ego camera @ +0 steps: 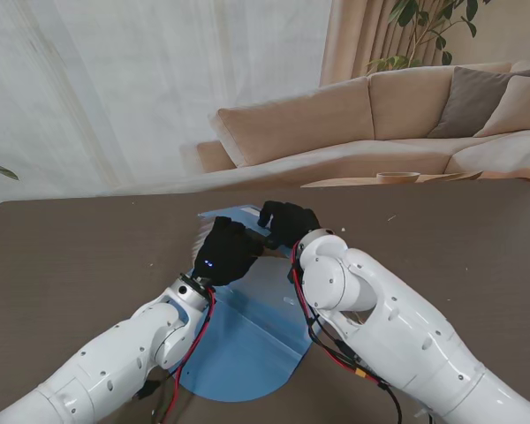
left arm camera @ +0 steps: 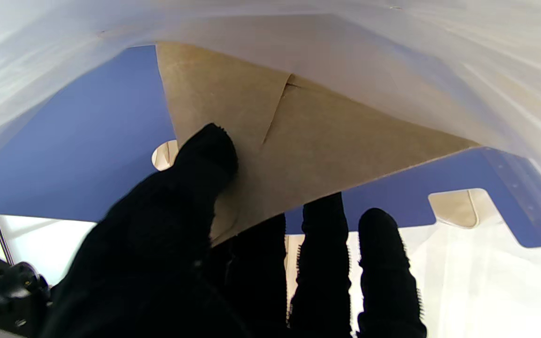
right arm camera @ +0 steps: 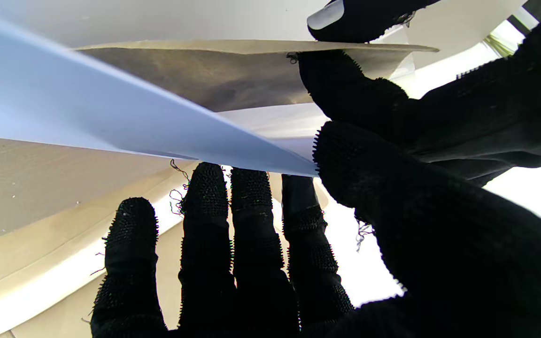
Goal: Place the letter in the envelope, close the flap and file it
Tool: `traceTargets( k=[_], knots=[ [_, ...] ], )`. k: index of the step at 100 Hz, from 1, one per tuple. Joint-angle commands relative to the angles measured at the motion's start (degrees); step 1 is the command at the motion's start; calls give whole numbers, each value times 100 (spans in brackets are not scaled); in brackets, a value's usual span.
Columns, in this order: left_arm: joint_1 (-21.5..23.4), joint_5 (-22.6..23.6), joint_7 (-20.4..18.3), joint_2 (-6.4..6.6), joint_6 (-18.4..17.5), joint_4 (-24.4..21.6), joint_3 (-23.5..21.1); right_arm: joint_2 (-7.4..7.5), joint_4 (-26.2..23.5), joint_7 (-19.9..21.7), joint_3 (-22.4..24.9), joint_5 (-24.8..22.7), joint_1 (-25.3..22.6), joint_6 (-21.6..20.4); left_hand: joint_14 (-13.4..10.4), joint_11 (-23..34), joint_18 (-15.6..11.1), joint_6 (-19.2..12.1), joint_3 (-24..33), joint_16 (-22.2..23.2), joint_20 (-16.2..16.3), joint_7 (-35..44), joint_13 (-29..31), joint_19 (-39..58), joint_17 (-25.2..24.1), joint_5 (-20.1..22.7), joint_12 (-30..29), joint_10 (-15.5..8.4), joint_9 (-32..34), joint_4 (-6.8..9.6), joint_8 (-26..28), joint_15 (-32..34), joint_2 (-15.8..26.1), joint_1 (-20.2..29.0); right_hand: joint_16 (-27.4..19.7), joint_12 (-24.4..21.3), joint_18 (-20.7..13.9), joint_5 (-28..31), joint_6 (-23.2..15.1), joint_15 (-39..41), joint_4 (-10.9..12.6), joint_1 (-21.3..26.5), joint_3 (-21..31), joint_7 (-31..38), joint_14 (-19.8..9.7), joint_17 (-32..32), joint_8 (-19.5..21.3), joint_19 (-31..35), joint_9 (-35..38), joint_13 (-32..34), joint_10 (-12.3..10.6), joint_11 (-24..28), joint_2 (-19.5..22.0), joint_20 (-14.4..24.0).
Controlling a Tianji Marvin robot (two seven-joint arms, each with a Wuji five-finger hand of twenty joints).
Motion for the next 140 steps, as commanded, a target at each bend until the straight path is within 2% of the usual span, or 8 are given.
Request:
traceTargets(
  k=[1,11,23,34,50,68,89,140],
  knots=[
    [7,-18,-161,-75,19,-51,13,-28,-83,99,-7,24,-5,-45,-96,129,-25,-16,247,39,30,337,-100,120,-117,70,-14,15,-113,-18,33,-1,20,150,117,873,92,49,30,134,180,787,455,98,110,-24,74,147,1053,98,-1169,1509,373,116],
    [70,2,-336,-37,-10,-162,-46,-20,-92,117,7,17,-12,-32,-206,-40,-77,55,173,-14,-18,20,-356,-5,-253,-307,48,-22,-505,-39,161,-168,-122,-113,120,873,92,55,25,136,178,788,455,100,109,-24,80,147,1055,102,-1165,1513,374,117],
    [273,82,-741,68,-98,-446,-305,-5,-115,142,41,-7,-40,-7,-366,869,-163,238,582,-46,-6,-819,-818,-393,-493,-933,-1236,-119,-1888,-101,453,-511,-281,-823,122,872,91,60,28,135,179,799,455,101,118,-24,86,146,1052,95,-1162,1513,373,119],
    [451,214,-975,163,-242,-669,-557,1,-121,155,61,-8,-48,3,-413,820,-204,384,1113,-67,-4,-1282,-1038,-600,-600,-1230,-1549,-204,-2251,194,451,-709,-146,-1485,126,872,91,60,28,137,178,803,451,99,120,-24,91,145,1051,97,-1152,1516,374,121],
    [672,505,-1079,289,-435,-906,-891,7,-139,172,72,-9,-53,12,-424,744,-223,357,1148,-90,-22,-1414,-1138,-708,-657,-1329,-1586,-262,-2363,226,415,-813,-193,-1544,129,873,91,86,20,139,180,808,451,108,121,-22,101,146,1053,100,-1158,1519,372,124],
    [745,741,-1040,358,-372,-971,-1000,8,-154,177,77,-11,-51,5,-377,774,-187,8,617,-44,39,-1042,-1000,-768,-617,-707,-1561,-213,-2138,-157,577,-803,-391,-672,132,874,88,103,9,143,183,810,453,120,119,-16,113,149,1062,107,-1150,1523,373,127],
    [562,629,-889,287,-28,-738,-695,4,-163,158,86,-6,-57,-9,-283,223,-96,49,212,66,134,307,-665,-628,-441,132,-30,-96,-1072,-41,374,-486,-216,-60,136,875,89,103,10,148,182,808,452,127,122,-14,125,149,1055,113,-1156,1519,371,129],
    [92,50,-716,-16,480,-260,101,1,-154,155,97,46,-85,-35,-216,222,-85,217,267,225,145,446,-553,-384,-380,272,173,24,-731,-69,183,-99,-268,-83,155,879,91,112,12,180,177,809,459,148,129,5,157,161,1062,132,-1153,1521,369,137]
  ],
)
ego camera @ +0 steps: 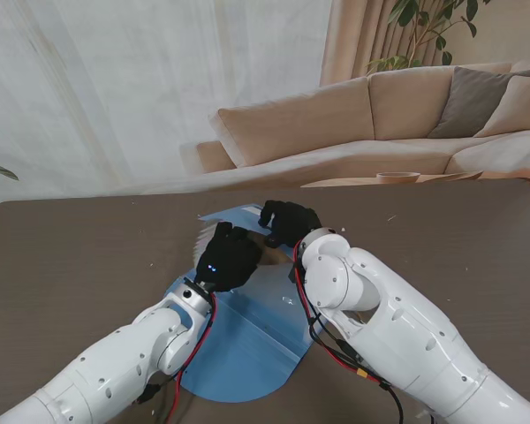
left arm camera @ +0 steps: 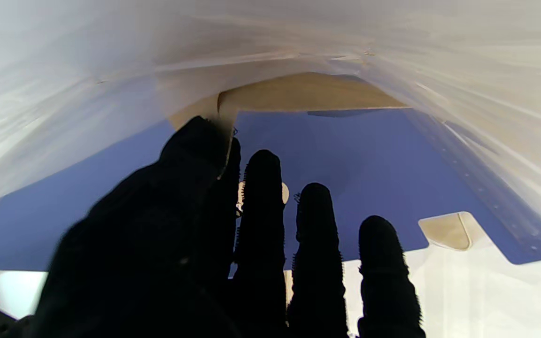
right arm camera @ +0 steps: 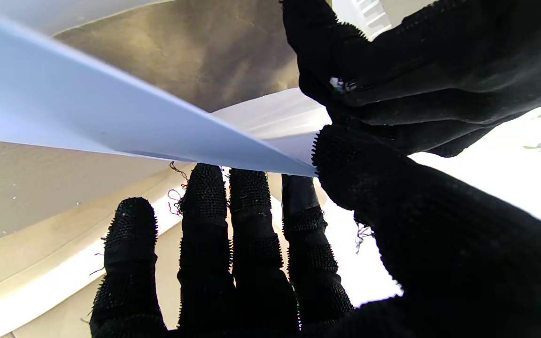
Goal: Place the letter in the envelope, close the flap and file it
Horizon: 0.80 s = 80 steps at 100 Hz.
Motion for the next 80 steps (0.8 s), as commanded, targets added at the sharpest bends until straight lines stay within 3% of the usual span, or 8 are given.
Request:
traceTargets(
  k=[1,9,20,22,28,39,48,80],
  knots=[
    [-15,-19,-130,-91,45,-3,17,-21,-57,83,-4,9,-27,-23,70,-71,-15,8,46,147,136,215,68,87,-7,119,90,25,67,27,-30,96,-8,274,89,879,51,112,13,124,120,808,461,99,74,2,82,159,1063,111,-1215,1522,257,82],
    [-1,-47,-172,-92,43,-7,-1,-16,-66,91,4,-3,-41,-16,43,-125,-44,-16,26,118,116,108,-18,73,-48,15,30,-4,-107,27,-92,34,40,229,89,879,53,112,11,123,120,807,458,100,72,1,85,160,1063,103,-1216,1521,253,82],
    [147,-23,-322,-37,-84,-165,-202,-11,-66,95,15,-12,-56,-3,-35,422,-129,-6,-74,37,30,-721,-314,-37,-184,-390,-877,-70,-1012,50,-153,-187,-36,-3,90,878,53,111,12,125,121,813,458,99,69,2,88,161,1064,108,-1210,1523,255,83],
    [182,-13,-349,-24,-121,-206,-252,-11,-63,96,16,-11,-56,0,-46,527,-146,-1,-78,30,32,-894,-376,-72,-215,-476,-1298,-90,-1177,44,-119,-235,-57,-53,89,878,51,113,12,123,121,814,457,100,74,-3,89,159,1062,103,-1210,1522,252,83],
    [317,33,-489,25,-227,-374,-446,-10,-53,104,12,-9,-52,4,-67,431,-175,81,243,-29,2,-1448,-547,-221,-298,-712,-1679,-150,-1464,36,-84,-414,-9,-467,90,879,48,111,15,124,120,813,454,98,74,-3,90,159,1061,101,-1210,1524,257,83],
    [690,78,-940,119,-496,-838,-969,-9,-39,108,2,-16,-46,6,-74,150,-195,183,676,-136,-60,-2070,-821,-573,-460,-1094,-1832,-126,-1797,330,-122,-724,297,-1129,92,879,46,111,11,129,120,810,454,99,72,7,94,165,1064,109,-1214,1525,255,85],
    [981,122,-1174,176,-751,-1165,-1387,-7,-37,116,-6,-23,-40,19,-76,17,-223,167,554,-189,-85,-2240,-939,-750,-506,-1287,-1894,-145,-1931,337,-167,-887,330,-1258,91,877,46,113,13,129,120,811,455,100,75,2,96,163,1060,106,-1215,1523,257,85],
    [1915,152,-1508,253,-1649,-1962,-2721,7,35,143,-84,-102,-23,-14,-14,-313,-166,157,223,-258,-66,-2556,-933,-1084,-516,-1205,-2093,-63,-1933,371,-221,-1097,514,-1302,89,871,44,103,-8,127,116,794,443,98,52,-1,100,164,1048,100,-1234,1517,264,86]
  ],
)
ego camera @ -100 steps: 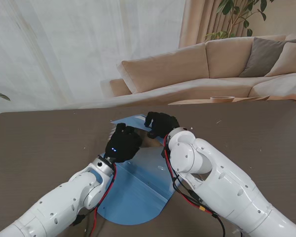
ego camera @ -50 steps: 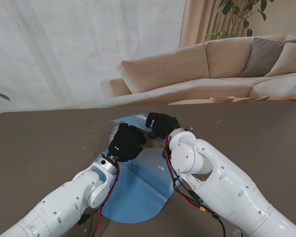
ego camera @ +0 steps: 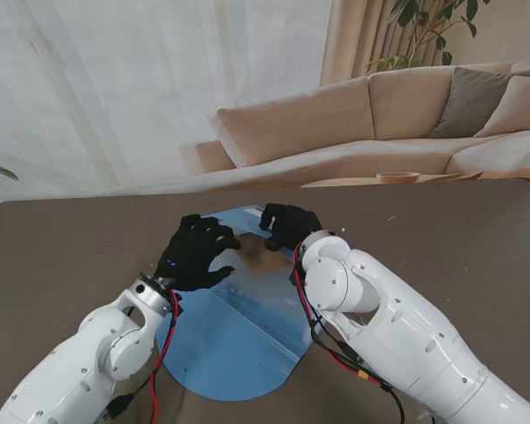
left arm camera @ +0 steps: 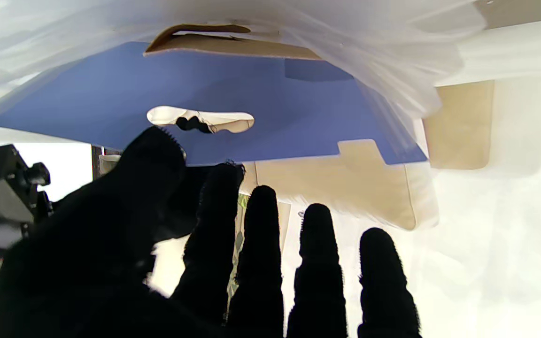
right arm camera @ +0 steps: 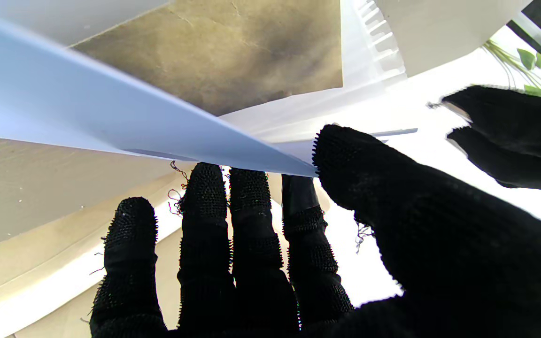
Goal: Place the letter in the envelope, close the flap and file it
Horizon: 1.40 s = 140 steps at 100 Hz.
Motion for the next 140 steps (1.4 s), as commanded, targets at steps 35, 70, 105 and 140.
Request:
traceTargets(
  k=[35,70,105,140],
  knots=[
    [934,-490,-11,-39,-808,-354,-1081,-38,371,33,-432,-154,84,-215,96,-524,10,68,-330,-269,-82,-654,-142,-524,-100,-200,-399,92,-137,225,-228,-442,373,38,52,697,27,61,-28,80,48,671,359,47,-47,-49,76,89,1018,59,-1235,1344,274,80],
    [1381,-795,105,-112,-1225,-365,-1511,-70,777,-2,-1028,-376,273,-360,120,-545,30,165,-381,-265,-86,-757,-170,-742,-134,-276,-406,127,-194,228,-256,-537,394,57,-126,42,-36,-385,118,-312,101,-233,-117,-280,-33,-294,-47,-51,354,-504,-828,487,551,73],
    [1439,-1006,-9,-138,-1275,-331,-1578,41,493,294,-1099,-543,213,-248,112,-563,-1,175,-435,-241,-41,-827,-222,-919,-145,-338,-408,136,-281,234,-274,-602,433,83,-534,-848,-113,-859,493,-1148,116,-1486,-1826,-937,156,-539,-288,-279,-740,-1271,-165,-549,1327,144],
    [1735,-1612,-538,-171,-1333,-505,-1717,76,-209,-198,-447,-933,-588,-274,122,-989,20,122,-998,-813,-154,-1171,-315,-1933,-45,-682,-795,194,-493,286,-490,-1422,893,111,-952,-1199,-118,-634,-300,-1861,244,-1250,-2135,-2110,84,-683,-1280,-532,-1412,-1396,-243,-1376,1994,89]
  ],
)
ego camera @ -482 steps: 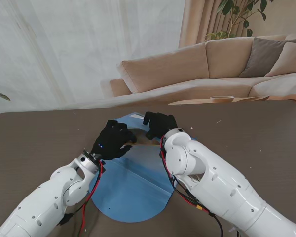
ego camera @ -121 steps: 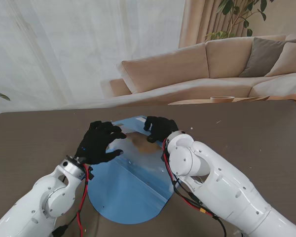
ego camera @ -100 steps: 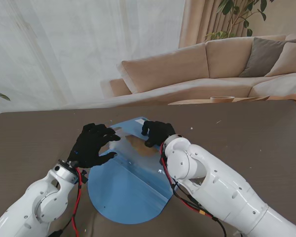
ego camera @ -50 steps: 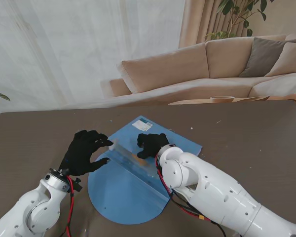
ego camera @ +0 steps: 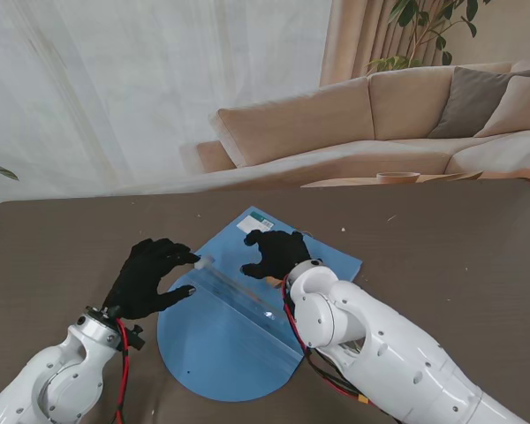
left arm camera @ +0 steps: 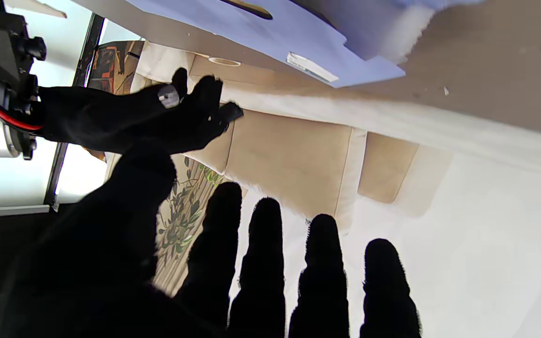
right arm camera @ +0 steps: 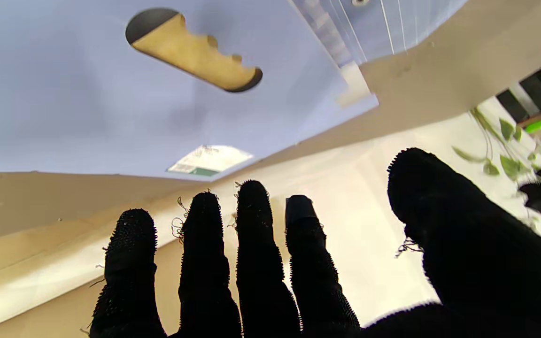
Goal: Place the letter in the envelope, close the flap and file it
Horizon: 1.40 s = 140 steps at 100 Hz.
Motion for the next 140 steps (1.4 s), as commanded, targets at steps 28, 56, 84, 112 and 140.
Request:
traceTargets(
  k=[28,56,84,112,140],
  knots=[
    [620,-1608,-1019,-96,-89,-263,-57,-124,-665,-1114,609,176,-1448,-582,-299,-662,-292,-262,-566,-1067,-455,-410,-668,-1975,-196,-970,-630,-107,-882,251,-396,-1624,606,4,-911,-434,-111,-296,-705,-1538,152,196,31,-604,-3,-402,-976,-1045,-813,-391,-507,-1025,410,-521],
    [834,-2492,-1278,-132,-87,-260,53,-185,-813,-1803,848,308,-2358,-1243,-636,-814,-466,-510,-1104,-1363,-1829,-336,-1122,-2646,-30,-1372,-822,-267,-1379,281,-557,-1981,1030,-11,-1222,-581,-341,-825,-1048,-2014,148,118,-354,-806,-257,-741,-1272,-1602,-1288,-898,-802,-1348,674,-774],
    [906,-2685,-1428,-114,-121,-250,54,-171,-700,-1720,1012,654,-2530,-1691,-765,-959,-600,-723,-1435,-2031,-2677,-361,-1093,-2862,44,-1665,-994,-604,-1560,300,-668,-2133,1233,1,-1352,-666,-556,-1140,-1396,-2280,139,74,-876,-983,-522,-943,-1337,-1984,-1687,-1233,-1113,-1511,918,-811],
    [933,-3052,-1537,-124,-45,-314,97,-147,-483,-1459,1011,1019,-2439,-2151,-1047,-1707,-917,-994,-1996,-2911,-3538,-249,-1074,-3093,164,-2275,-1151,-937,-1802,316,-852,-2311,1745,22,-1685,-1044,-773,-1115,-1508,-2718,179,-25,-1627,-2574,-750,-931,-1521,-2874,-1875,-1504,-1230,-2333,1474,-708],
    [866,-3473,-1591,-160,76,-356,46,-83,-535,-1098,1022,1248,-2431,-2302,-1225,-1959,-1119,-1076,-2716,-3370,-4072,-280,-1089,-3179,199,-2372,-1073,-1117,-1918,336,-977,-2410,2241,226,-1682,-1201,-832,-955,-1492,-2976,177,-34,-1971,-3449,-803,-955,-1169,-3171,-1908,-1604,-1278,-2686,1670,-549]
  ],
)
